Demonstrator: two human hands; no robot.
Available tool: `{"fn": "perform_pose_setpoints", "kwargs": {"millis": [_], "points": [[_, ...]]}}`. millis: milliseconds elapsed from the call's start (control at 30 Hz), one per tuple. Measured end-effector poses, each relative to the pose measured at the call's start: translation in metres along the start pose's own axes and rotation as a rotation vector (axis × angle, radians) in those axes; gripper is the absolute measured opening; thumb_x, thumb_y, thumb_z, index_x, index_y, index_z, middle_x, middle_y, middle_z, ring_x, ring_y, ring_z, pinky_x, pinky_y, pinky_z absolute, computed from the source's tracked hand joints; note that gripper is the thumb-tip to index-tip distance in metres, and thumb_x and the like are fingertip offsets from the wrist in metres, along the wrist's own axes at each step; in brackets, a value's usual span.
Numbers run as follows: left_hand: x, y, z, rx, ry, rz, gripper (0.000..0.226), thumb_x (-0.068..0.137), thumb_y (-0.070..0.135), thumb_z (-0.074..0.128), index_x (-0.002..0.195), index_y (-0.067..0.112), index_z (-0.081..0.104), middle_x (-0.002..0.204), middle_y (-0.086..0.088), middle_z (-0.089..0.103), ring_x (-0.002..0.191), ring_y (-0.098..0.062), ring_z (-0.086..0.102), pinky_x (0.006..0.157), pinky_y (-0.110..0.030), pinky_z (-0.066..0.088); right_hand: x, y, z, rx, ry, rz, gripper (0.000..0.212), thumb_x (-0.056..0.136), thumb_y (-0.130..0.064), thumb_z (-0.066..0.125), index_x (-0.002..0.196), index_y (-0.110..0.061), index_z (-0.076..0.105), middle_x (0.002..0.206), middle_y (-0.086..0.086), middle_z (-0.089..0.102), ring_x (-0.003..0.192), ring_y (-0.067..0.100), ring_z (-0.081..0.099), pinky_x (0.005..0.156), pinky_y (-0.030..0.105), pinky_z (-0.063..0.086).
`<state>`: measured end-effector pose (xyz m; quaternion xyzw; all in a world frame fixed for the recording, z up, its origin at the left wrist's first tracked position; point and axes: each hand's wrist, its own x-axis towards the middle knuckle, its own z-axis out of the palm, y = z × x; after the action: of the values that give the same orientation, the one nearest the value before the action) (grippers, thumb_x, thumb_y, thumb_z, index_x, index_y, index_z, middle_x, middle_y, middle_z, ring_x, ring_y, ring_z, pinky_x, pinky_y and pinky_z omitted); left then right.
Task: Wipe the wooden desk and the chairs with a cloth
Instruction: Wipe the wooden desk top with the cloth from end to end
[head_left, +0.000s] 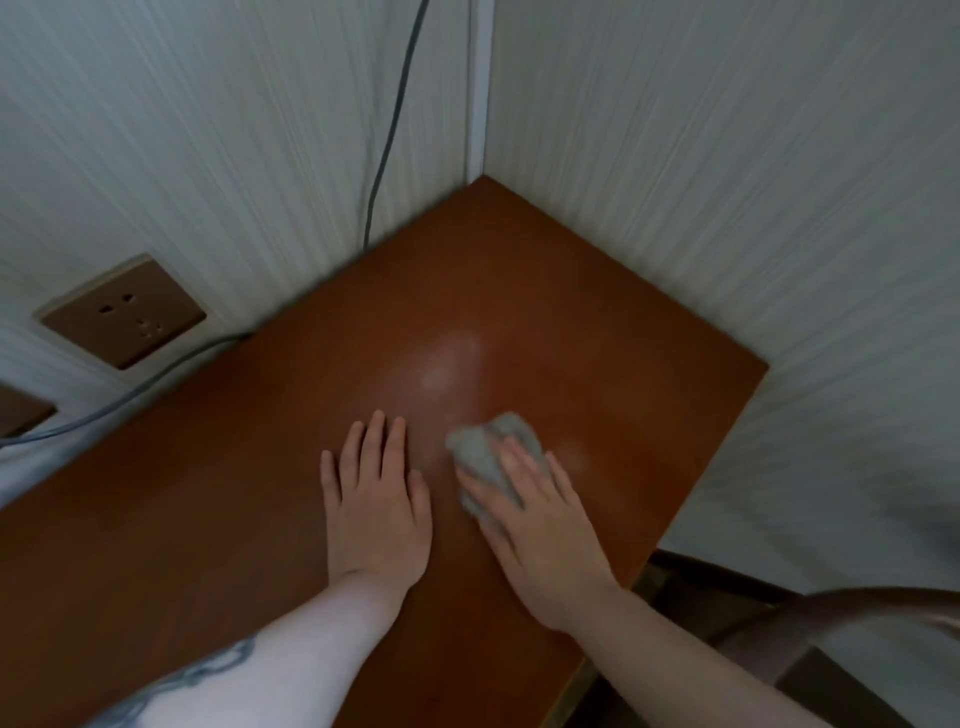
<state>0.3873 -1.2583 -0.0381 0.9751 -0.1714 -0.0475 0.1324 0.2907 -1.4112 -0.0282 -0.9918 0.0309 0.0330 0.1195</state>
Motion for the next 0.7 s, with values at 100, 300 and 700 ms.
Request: {"fn": "perform_pose_setpoints", "kwargs": {"millis": [100,300,700], "points": [[0.000,0.000,0.001,0.017,-0.010,0.005,0.062,0.095,0.041,0.012,0.151,0.021,0.030,0.158,0.000,0.026,0.147,-0.020,0.015,0.119,-0.048,0.010,-0.032,0.058,-0.014,-0.013,-0.108,-0.190,0.047,0.104,-0.041,0.027,0.150,-0.048,0.019,0.161,-0.008,0.008,0.149,0.011,0.006,0.119,0.034,-0.002],[0.001,0.002,-0.001,0.037,-0.025,0.006,0.060,0.096,0.038,0.016,0.149,0.018,0.034,0.156,-0.004,0.031,0.145,-0.024,0.022,0.118,-0.051,0.016,0.063,0.031,-0.016,0.064,0.132,0.588,0.049,0.104,-0.037,0.028,0.152,-0.040,0.016,0.163,0.001,0.004,0.149,0.016,-0.002,0.120,0.039,0.000],[-0.031,-0.052,-0.014,0.010,-0.020,-0.052,0.063,0.095,0.050,0.013,0.151,0.024,0.028,0.158,0.003,0.024,0.147,-0.016,0.013,0.119,-0.038,-0.001,0.041,0.026,-0.016,0.029,-0.054,0.069,0.048,0.103,-0.041,0.019,0.151,-0.047,0.014,0.162,-0.007,0.004,0.149,0.009,-0.004,0.119,0.032,-0.011]]}}
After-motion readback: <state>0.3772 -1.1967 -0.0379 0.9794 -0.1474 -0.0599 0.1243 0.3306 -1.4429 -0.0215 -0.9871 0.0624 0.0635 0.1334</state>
